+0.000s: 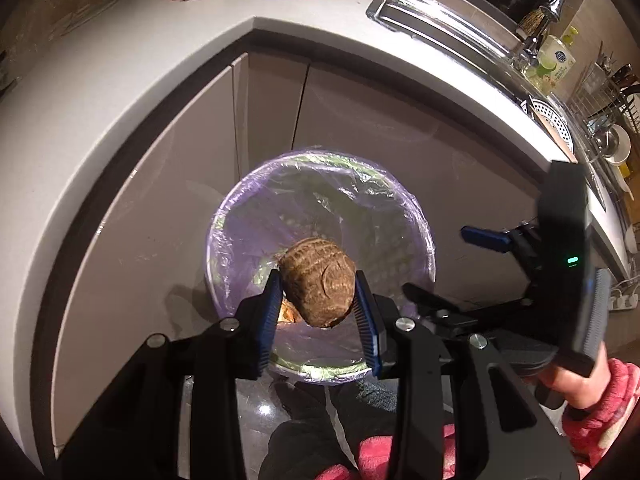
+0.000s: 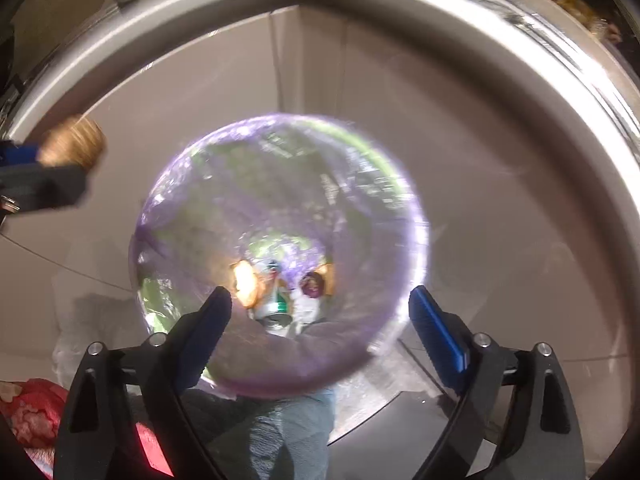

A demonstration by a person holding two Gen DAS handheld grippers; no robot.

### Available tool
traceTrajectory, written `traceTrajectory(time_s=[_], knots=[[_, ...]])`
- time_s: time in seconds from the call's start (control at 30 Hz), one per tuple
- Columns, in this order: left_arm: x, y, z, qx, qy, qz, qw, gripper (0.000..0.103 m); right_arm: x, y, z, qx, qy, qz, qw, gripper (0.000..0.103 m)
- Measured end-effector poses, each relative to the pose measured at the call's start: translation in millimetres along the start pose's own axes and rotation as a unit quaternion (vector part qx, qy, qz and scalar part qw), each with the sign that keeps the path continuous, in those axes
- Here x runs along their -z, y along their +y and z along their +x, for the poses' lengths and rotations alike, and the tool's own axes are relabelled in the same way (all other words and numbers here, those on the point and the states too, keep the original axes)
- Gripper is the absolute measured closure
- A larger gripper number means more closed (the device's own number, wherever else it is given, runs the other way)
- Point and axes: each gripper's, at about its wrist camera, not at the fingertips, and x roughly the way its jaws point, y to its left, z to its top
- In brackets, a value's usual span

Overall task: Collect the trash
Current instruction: 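Carry taro and onion over the bin and open both tools, then raise both tools back over the counter toward the green leaf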

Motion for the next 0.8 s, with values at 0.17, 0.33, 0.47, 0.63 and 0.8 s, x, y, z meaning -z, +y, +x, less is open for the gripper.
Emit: traceTrajectory(time_s=[0.17, 0.33, 0.47, 0.63, 0.8], knots=[[6, -9, 49, 0.0, 0.057, 0.004, 0.9984, 0.055, -1, -23, -25, 0.01, -0.021, 0.036, 0.999, 0.012], [5, -20, 75, -0.019, 0.076, 0.009, 0.9968, 0.032, -2, -28, -33, 0.016, -0.025, 0.045, 0.999, 0.012], [-4, -26, 70, -0.017, 0.066, 0.013, 0.9976, 0.026, -8, -29, -40, 0.012, -0.029, 0.048, 0.998, 0.012], [-38, -24, 41, -0.011, 0.027, 0.0, 0.9996, 0.024, -30, -33, -57, 0.002, -0.054, 0.049, 0.997, 0.011], [-94, -15, -5, -0.027, -0.048, -0.01, 0.9984, 0.013, -65, -42, -83, 0.0, -0.104, 0.042, 0.994, 0.002]])
